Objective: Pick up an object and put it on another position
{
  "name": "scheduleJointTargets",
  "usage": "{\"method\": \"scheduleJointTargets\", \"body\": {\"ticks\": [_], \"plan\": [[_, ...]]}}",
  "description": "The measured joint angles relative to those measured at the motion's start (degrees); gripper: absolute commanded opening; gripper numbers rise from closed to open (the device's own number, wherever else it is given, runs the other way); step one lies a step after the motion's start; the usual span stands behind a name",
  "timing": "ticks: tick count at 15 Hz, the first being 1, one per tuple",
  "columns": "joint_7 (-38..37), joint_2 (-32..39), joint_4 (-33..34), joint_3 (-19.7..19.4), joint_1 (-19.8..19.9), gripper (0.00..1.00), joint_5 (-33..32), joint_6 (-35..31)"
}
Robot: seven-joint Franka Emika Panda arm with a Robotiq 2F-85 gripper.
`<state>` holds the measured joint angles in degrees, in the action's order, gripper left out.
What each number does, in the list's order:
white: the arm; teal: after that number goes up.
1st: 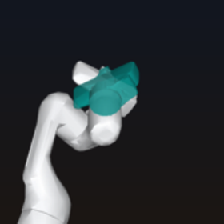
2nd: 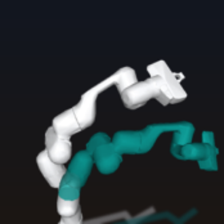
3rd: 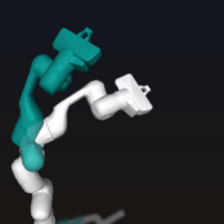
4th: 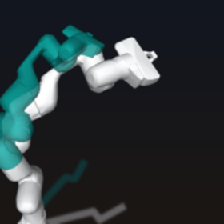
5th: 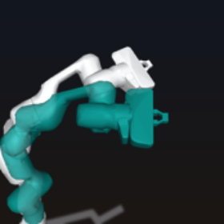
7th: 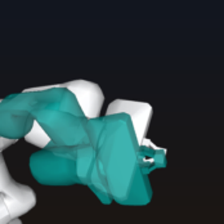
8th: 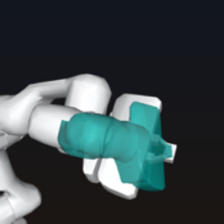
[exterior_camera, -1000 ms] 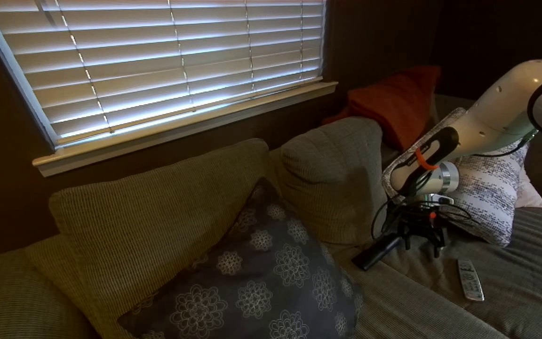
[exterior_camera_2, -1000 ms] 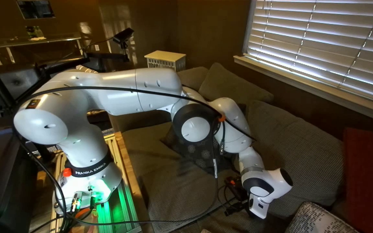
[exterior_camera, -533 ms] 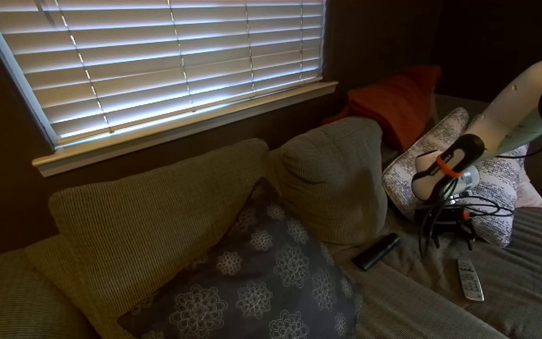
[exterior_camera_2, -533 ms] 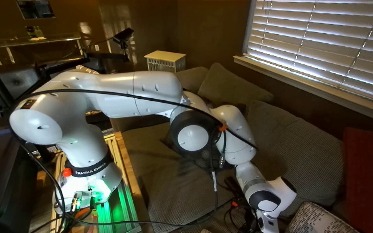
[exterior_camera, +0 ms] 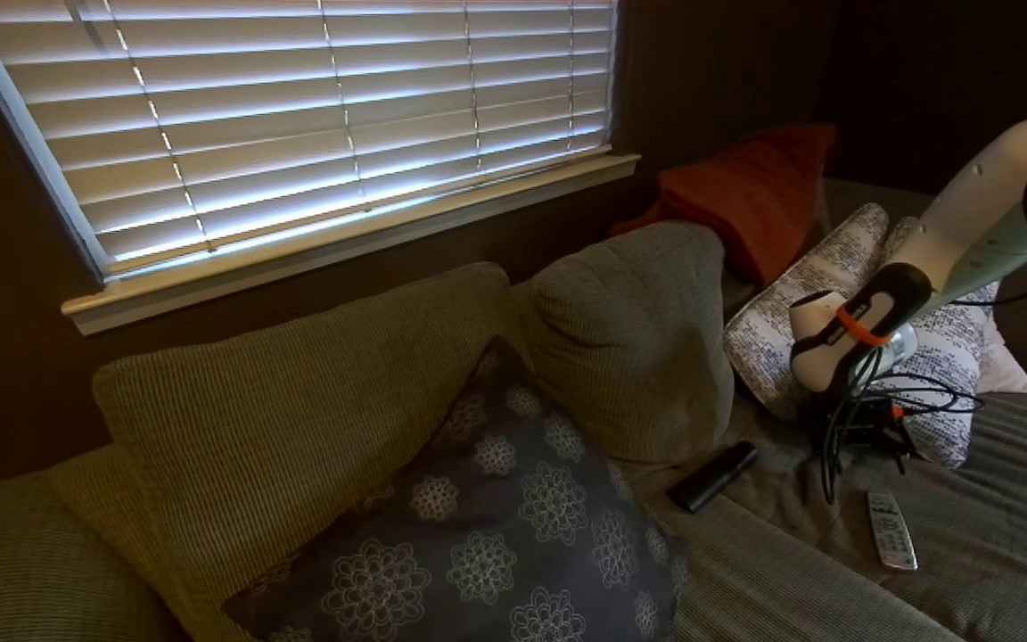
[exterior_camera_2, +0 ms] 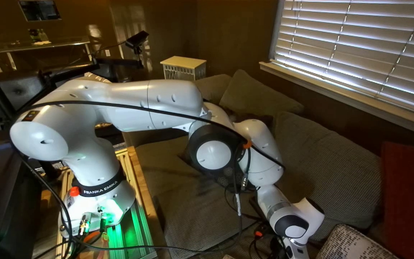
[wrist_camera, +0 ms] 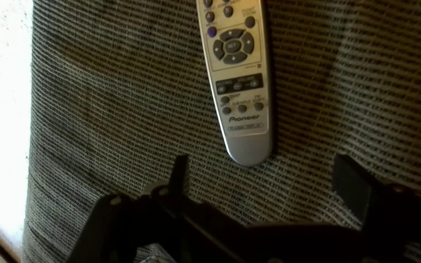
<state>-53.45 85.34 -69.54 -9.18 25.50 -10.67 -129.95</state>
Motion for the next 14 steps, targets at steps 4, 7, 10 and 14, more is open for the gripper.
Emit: {"method": "scheduleJointTargets", "body": {"ticks": [4, 7, 10, 14], "plan": [[0.01, 0.05, -0.71, -0.28, -0.06, 1.00, -0.03, -0.02], [-0.11, 0.22, -3.19, -1.00, 0.30, 1.00, -0.03, -0.07], [-0.58, 0.32, -5.73, -1.25, 1.25, 1.00, -0.03, -2.15], [-1.22, 0.32, -8.24, -1.21, 1.85, 1.00, -0.03, -11.51]]}}
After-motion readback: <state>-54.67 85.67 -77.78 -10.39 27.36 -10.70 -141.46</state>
